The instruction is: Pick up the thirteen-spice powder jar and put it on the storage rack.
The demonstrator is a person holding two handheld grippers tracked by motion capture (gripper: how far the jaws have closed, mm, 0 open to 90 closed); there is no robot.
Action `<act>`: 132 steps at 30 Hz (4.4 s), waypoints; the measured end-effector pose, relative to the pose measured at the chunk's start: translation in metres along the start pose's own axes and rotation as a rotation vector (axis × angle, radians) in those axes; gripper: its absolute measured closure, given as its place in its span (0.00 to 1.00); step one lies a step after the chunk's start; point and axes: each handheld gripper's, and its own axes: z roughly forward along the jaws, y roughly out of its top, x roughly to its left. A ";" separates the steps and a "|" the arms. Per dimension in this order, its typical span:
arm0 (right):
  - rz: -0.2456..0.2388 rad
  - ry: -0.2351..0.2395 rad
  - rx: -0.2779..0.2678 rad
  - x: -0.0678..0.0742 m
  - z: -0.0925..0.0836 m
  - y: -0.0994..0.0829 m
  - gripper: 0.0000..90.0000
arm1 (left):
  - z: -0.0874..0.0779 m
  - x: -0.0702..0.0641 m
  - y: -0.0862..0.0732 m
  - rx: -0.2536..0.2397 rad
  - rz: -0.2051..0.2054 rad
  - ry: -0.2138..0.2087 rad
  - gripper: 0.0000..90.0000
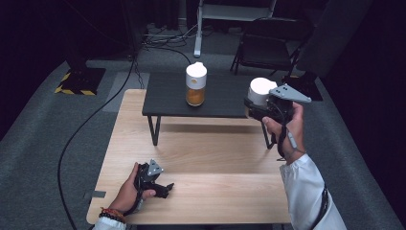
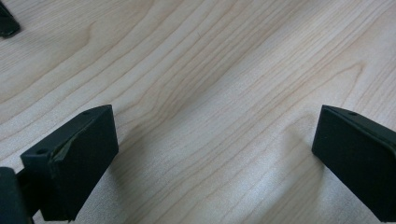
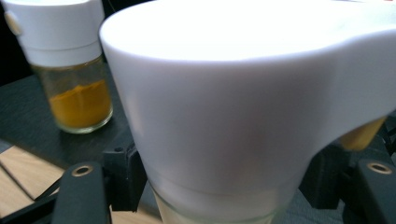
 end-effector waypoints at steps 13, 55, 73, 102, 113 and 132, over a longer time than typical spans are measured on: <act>0.033 -0.024 0.003 -0.007 0.035 0.004 0.33 | 0.000 0.000 0.000 -0.002 -0.002 0.000 0.00; 0.126 -0.014 0.015 -0.024 0.060 -0.010 0.12 | 0.000 0.000 0.000 -0.002 -0.001 0.000 0.00; 0.057 -0.061 -0.033 -0.010 0.049 -0.019 0.01 | 0.000 0.000 0.000 -0.002 -0.001 0.001 0.00; -0.119 -0.107 -0.125 0.008 0.005 -0.043 0.01 | 0.000 0.000 0.000 -0.001 -0.003 0.000 0.00; -0.216 -0.098 -0.148 0.018 -0.008 -0.065 0.00 | 0.000 0.000 0.000 -0.001 -0.001 0.001 0.00; -0.325 -0.033 -0.130 0.028 -0.018 -0.102 0.00 | 0.000 0.000 0.000 -0.002 -0.002 0.000 0.00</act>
